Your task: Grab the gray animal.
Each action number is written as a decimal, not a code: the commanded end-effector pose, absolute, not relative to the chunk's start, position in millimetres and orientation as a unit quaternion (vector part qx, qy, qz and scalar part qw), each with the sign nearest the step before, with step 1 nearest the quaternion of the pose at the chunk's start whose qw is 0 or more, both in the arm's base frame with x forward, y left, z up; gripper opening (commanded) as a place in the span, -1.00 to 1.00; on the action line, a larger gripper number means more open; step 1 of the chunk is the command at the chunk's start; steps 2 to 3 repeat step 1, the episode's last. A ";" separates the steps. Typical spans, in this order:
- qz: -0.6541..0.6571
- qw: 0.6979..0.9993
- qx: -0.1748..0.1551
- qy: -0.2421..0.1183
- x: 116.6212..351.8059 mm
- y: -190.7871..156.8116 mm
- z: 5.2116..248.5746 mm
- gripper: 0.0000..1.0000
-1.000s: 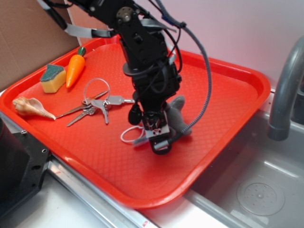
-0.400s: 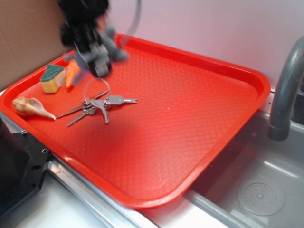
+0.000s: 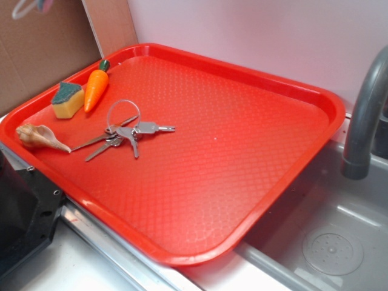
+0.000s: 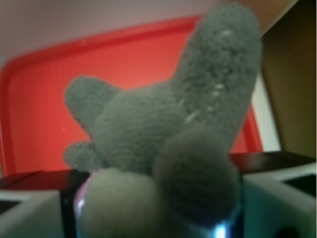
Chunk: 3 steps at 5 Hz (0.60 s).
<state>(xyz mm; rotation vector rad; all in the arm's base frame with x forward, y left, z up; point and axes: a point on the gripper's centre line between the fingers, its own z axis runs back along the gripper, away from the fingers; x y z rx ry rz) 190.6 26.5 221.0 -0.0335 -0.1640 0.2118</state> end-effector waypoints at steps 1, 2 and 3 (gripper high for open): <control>0.092 0.992 0.019 -0.088 181.7 6.3 214.7 -1.00; 0.092 0.992 0.019 -0.088 181.7 6.3 214.7 -1.00; 0.092 0.992 0.019 -0.088 181.7 6.3 214.7 -1.00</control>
